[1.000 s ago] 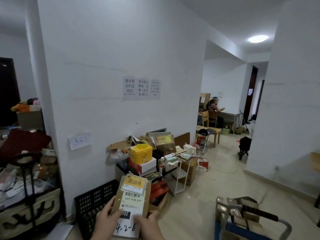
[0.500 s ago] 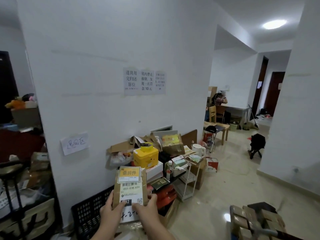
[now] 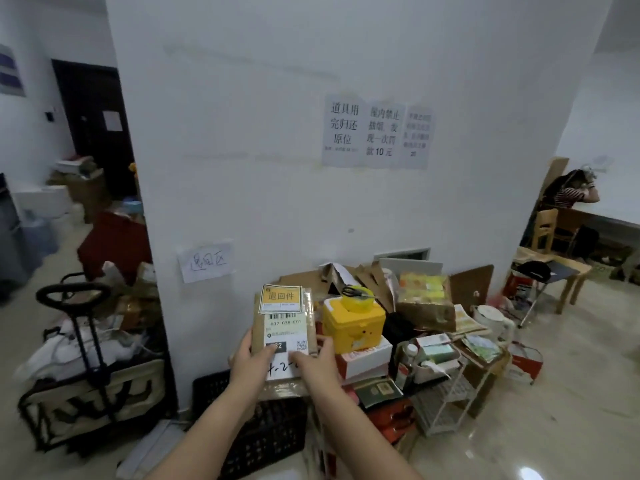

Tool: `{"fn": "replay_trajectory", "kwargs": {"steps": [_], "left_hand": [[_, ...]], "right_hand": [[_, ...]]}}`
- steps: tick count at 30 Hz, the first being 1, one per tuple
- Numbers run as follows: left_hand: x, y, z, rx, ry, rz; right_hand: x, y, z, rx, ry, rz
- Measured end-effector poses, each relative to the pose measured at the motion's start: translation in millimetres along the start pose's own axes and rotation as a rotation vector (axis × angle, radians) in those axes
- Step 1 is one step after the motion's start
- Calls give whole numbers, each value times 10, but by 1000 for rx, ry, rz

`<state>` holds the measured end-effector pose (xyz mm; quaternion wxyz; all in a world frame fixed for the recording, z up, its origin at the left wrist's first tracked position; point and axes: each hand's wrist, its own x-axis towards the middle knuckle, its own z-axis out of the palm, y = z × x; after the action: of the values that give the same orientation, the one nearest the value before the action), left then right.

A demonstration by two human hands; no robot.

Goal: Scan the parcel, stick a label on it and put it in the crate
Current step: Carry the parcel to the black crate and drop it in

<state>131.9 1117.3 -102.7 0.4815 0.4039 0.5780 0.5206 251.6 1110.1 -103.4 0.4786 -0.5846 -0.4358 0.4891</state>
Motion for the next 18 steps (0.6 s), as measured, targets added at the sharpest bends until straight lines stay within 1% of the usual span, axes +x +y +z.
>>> {"fn": "replay_trajectory", "kwargs": {"steps": [5, 10, 18], "left_hand": [[641, -121, 26, 40, 78, -51], [1403, -224, -18, 69, 73, -105], [3158, -350, -282, 76, 71, -184]], "right_hand": [[648, 133, 209, -8, -60, 76], [1343, 203, 514, -26, -55, 116], [2801, 135, 1329, 2, -22, 174]]}}
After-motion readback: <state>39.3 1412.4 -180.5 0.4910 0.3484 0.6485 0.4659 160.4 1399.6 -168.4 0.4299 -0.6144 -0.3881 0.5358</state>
